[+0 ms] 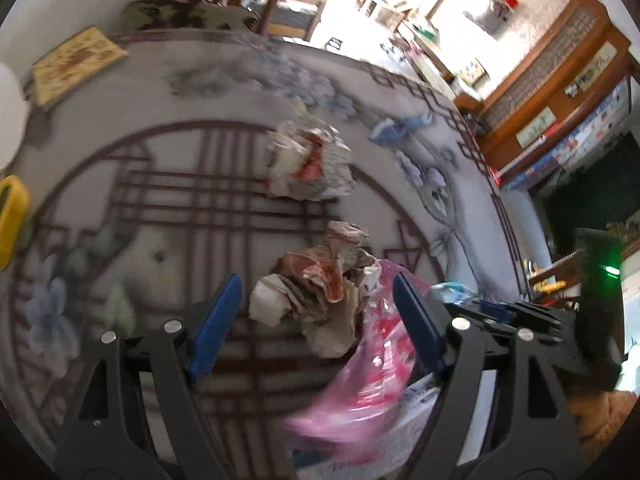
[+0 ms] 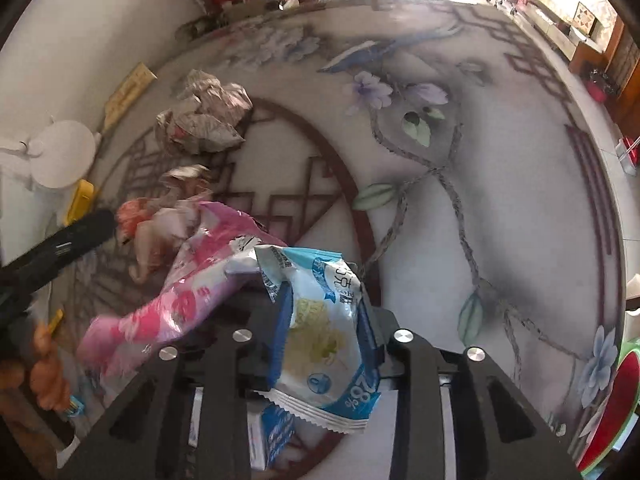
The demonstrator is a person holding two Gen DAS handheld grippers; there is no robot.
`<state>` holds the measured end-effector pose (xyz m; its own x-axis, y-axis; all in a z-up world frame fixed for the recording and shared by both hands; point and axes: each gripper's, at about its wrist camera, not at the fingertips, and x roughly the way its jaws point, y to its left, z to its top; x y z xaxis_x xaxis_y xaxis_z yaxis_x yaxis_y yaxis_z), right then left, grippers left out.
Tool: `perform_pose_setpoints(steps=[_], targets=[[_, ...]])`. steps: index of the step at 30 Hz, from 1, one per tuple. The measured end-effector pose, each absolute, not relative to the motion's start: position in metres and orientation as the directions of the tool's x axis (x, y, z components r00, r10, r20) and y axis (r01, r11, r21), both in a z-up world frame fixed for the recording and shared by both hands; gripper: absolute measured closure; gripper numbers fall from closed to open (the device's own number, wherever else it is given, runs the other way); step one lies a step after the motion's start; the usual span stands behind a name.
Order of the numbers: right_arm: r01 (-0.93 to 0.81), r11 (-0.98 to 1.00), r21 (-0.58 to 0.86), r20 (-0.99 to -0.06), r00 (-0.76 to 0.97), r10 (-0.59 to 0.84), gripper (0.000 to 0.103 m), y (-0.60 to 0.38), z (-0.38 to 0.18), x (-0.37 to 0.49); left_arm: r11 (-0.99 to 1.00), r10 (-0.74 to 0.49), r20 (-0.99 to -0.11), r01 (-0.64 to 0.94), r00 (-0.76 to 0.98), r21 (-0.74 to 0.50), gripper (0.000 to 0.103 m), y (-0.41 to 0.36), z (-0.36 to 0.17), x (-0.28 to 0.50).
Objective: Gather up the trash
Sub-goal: 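Grasp the crumpled brown paper with the left tool while the right tool grasps the blue snack bag, then lift the brown paper and blue snack bag and turn toward the bucket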
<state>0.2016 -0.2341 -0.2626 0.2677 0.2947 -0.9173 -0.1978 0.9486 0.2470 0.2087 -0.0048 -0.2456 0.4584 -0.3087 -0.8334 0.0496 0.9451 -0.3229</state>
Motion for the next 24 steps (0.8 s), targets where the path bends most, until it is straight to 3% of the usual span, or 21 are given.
perform_pose_setpoints(steps=[4,5,7,11,24], targets=[[-0.187,0.953,0.240,-0.897,0.331,0.291,0.077,-0.246,-0.237,0.181,0.953,-0.293,-0.854,0.056,0.429,-0.299,0.029,-0.013,-0.261,0.220],[-0.185,0.953,0.240,-0.892,0.345,0.292,0.077,-0.248,-0.230,0.175,0.952,-0.296,-0.860,0.056,0.415,-0.301,0.033,-0.013,-0.265,0.223],[-0.176,0.953,0.248,-0.883,0.364,0.297,0.077,-0.252,-0.219,0.166,0.948,-0.307,-0.867,0.046,0.393,-0.315,0.058,-0.012,-0.272,0.225],[-0.153,0.948,0.278,-0.861,0.397,0.317,0.076,-0.255,-0.202,0.151,0.945,-0.306,-0.864,0.018,0.400,-0.327,0.072,-0.006,-0.269,0.224],[-0.144,0.965,0.220,-0.824,0.502,0.263,0.076,-0.244,-0.146,0.092,0.958,-0.278,-0.774,0.111,0.569,-0.263,0.075,0.000,-0.177,0.146]])
